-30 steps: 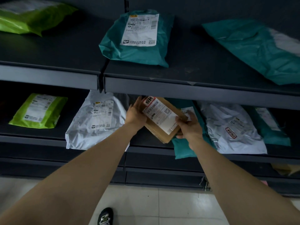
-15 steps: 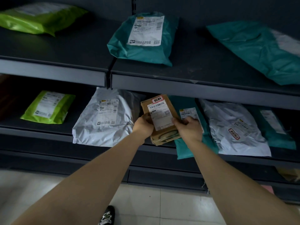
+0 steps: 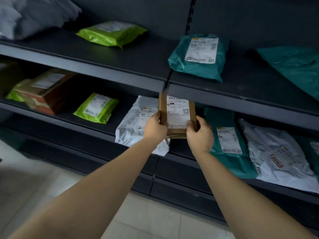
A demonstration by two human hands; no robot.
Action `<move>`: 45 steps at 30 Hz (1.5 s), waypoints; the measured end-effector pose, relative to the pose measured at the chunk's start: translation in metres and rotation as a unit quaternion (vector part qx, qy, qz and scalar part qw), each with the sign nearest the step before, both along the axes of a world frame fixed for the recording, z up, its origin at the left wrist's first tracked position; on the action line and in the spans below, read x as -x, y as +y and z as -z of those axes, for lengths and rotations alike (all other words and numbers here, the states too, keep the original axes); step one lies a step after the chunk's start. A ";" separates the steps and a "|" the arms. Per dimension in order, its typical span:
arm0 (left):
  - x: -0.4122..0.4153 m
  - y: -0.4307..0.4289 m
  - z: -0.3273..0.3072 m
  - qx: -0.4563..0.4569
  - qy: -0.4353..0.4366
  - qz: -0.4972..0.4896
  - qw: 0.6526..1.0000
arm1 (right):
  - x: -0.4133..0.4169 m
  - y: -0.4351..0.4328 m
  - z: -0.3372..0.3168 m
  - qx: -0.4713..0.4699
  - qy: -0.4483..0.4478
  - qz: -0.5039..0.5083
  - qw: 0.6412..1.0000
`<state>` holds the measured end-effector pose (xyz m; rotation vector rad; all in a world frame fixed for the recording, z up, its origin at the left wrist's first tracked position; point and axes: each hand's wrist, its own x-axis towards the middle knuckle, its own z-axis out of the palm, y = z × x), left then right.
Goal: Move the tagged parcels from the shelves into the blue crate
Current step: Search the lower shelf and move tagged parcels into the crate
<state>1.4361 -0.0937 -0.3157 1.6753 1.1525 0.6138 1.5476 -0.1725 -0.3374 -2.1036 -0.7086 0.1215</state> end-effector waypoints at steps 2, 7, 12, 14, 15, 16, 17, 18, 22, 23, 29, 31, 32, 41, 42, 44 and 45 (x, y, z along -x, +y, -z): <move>0.024 0.007 -0.006 -0.010 0.007 -0.015 1.000 | 0.019 0.010 -0.004 -0.003 0.008 -0.030 1.000; 0.099 0.027 -0.015 -0.022 0.024 -0.074 0.997 | 0.083 0.044 -0.012 -0.006 0.025 -0.103 0.994; 0.192 0.042 -0.024 -0.001 0.036 -0.132 0.991 | 0.164 0.074 -0.018 0.012 0.021 -0.193 0.981; 0.231 0.046 -0.025 0.000 0.042 -0.152 0.987 | 0.199 0.083 -0.020 0.024 0.021 -0.225 0.974; 0.251 0.048 -0.026 0.006 0.043 -0.164 0.986 | 0.217 0.087 -0.020 0.030 0.016 -0.241 0.970; 0.271 0.049 -0.026 0.012 0.045 -0.175 0.984 | 0.235 0.091 -0.022 0.036 0.010 -0.257 0.966; 0.291 0.049 -0.026 0.015 0.046 -0.186 0.981 | 0.253 0.095 -0.022 0.040 0.006 -0.274 0.961; 0.312 0.049 -0.027 0.017 0.045 -0.198 0.979 | 0.272 0.100 -0.024 0.043 0.004 -0.289 0.956; 0.396 0.048 -0.028 0.027 0.040 -0.254 0.966 | 0.354 0.116 -0.027 0.050 0.012 -0.336 0.941; 0.418 0.048 -0.028 0.026 0.043 -0.266 0.963 | 0.376 0.120 -0.026 0.050 0.015 -0.350 0.935; 0.552 0.041 -0.026 0.036 0.044 -0.331 0.942 | 0.509 0.137 -0.022 0.065 0.027 -0.429 0.900; 0.596 0.039 -0.021 0.039 0.045 -0.348 0.936 | 0.551 0.140 -0.021 0.067 0.028 -0.449 0.891; 0.616 0.036 -0.019 0.038 0.044 -0.360 0.931 | 0.572 0.142 -0.020 0.066 0.027 -0.461 0.885; 0.773 0.025 -0.006 0.055 0.018 -0.477 0.877 | 0.736 0.166 -0.014 0.085 0.025 -0.579 0.810; 0.789 0.026 -0.004 0.055 0.026 -0.485 0.873 | 0.752 0.171 -0.012 0.089 0.023 -0.591 0.801; 0.819 0.030 0.000 0.060 0.044 -0.498 0.864 | 0.785 0.181 -0.009 0.097 0.017 -0.611 0.785; 0.834 0.032 0.002 0.063 0.048 -0.505 0.859 | 0.801 0.188 -0.007 0.099 0.013 -0.620 0.778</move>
